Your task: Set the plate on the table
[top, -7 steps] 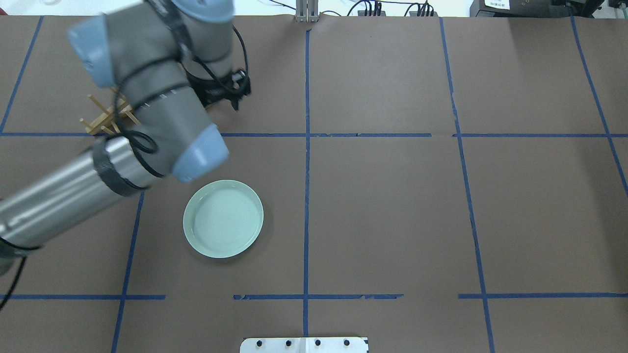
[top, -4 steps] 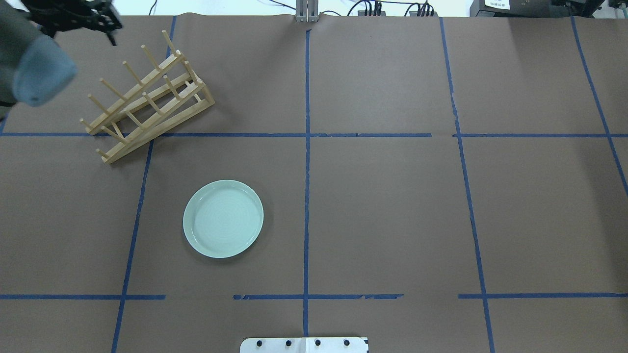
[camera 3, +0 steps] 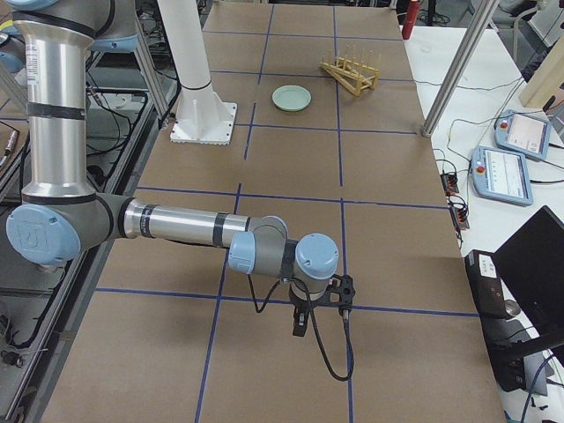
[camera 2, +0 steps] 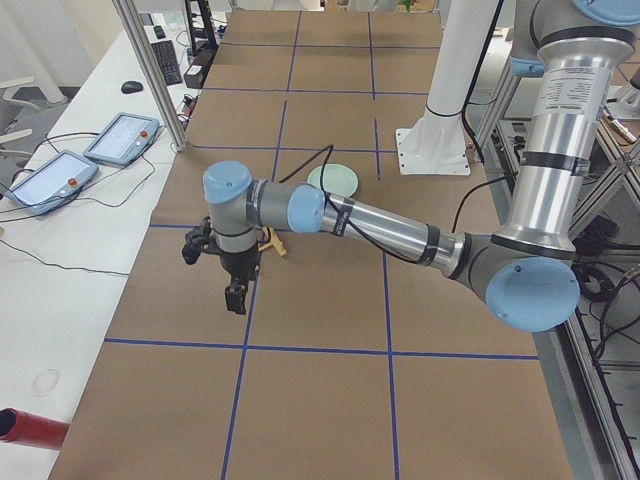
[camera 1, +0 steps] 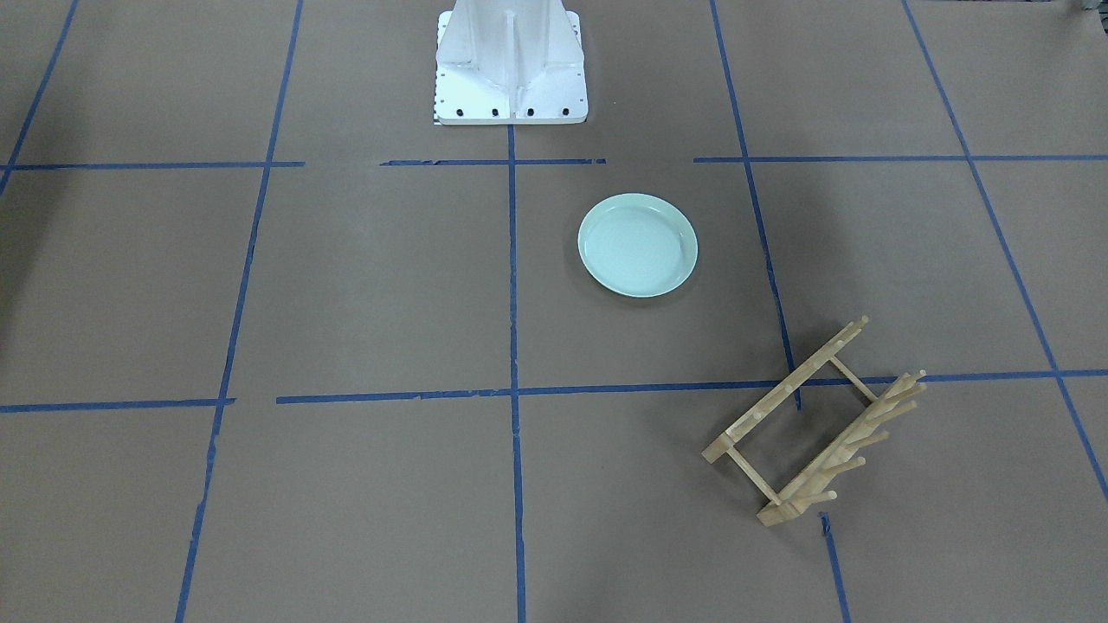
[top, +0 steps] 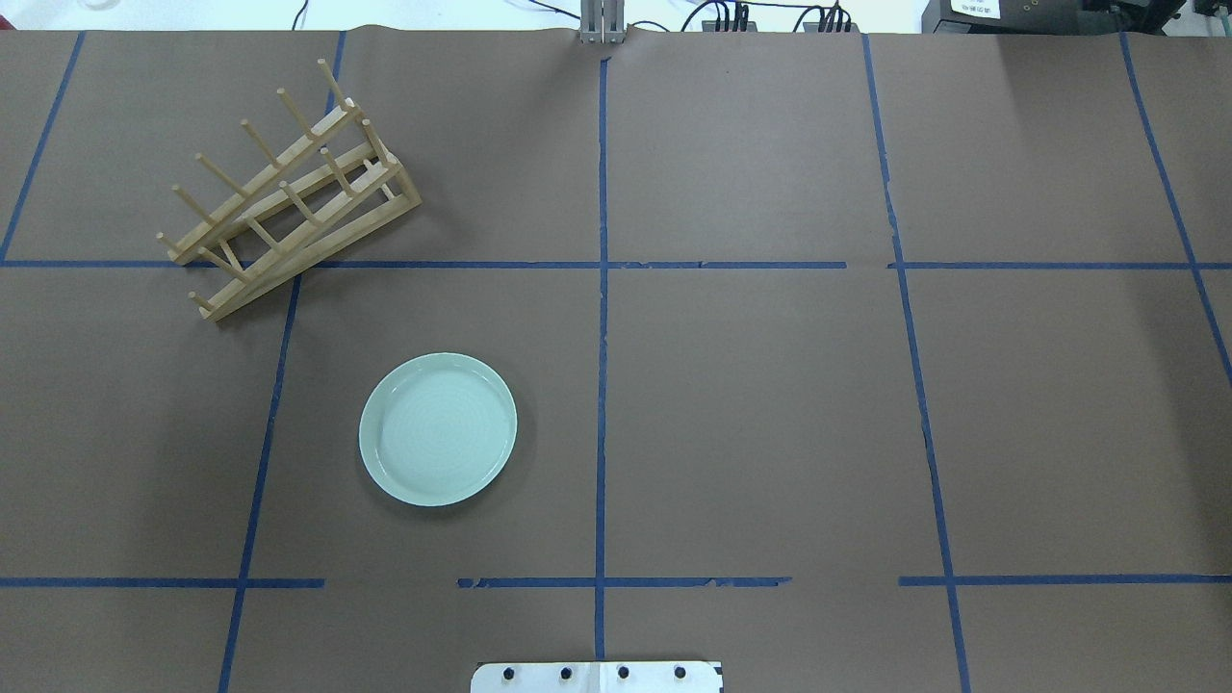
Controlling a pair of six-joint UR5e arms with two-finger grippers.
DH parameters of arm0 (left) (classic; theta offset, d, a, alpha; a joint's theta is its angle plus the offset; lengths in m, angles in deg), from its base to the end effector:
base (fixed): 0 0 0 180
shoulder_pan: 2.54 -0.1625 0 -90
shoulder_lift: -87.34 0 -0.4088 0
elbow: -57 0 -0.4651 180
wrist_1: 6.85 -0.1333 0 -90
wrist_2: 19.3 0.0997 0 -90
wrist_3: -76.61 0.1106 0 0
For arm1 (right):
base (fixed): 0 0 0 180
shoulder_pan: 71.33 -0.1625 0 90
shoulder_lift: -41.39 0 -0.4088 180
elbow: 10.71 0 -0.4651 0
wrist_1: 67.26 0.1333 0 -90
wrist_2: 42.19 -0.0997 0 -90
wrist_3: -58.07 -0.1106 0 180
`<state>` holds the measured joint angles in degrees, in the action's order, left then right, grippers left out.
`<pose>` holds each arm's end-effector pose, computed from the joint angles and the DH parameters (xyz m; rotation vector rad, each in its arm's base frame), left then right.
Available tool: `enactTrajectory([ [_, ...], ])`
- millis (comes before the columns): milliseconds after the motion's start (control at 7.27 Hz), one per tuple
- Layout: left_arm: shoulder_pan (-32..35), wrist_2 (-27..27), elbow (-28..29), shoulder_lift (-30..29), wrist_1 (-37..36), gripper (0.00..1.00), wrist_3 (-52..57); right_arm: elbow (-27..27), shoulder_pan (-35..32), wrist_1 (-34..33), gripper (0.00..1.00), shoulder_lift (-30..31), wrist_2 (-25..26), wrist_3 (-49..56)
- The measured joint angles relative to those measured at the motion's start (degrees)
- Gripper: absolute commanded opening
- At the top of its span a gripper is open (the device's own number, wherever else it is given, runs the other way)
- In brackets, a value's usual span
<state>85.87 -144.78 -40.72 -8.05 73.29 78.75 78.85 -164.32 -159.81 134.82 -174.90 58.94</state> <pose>-0.0525 -0.5977 0.5483 0.0579 0.6190 0.0806 0.0858 -0.5258 0.6939 -0.0817 -0.7479 0.0770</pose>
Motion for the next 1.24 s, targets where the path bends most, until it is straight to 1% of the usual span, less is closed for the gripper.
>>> enactTrajectory([
  [138,1.5,-3.0,0.3,3.2,0.6,1.00,3.5,0.0,0.0,0.0,1.00,0.0,0.0,0.0],
  [275,2.2,-6.2,0.3,5.1,0.8,1.00,4.8,0.0,0.0,0.0,1.00,0.0,0.0,0.0],
  [412,2.4,-8.0,-0.3,5.8,0.8,1.00,5.2,0.0,0.0,0.0,1.00,0.0,0.0,0.0],
  [688,2.5,-8.9,-1.4,6.1,0.8,1.00,5.2,0.0,0.0,0.0,1.00,0.0,0.0,0.0],
  [1238,2.6,-9.2,-0.3,6.2,2.6,1.00,3.6,0.0,0.0,0.0,1.00,0.0,0.0,0.1],
])
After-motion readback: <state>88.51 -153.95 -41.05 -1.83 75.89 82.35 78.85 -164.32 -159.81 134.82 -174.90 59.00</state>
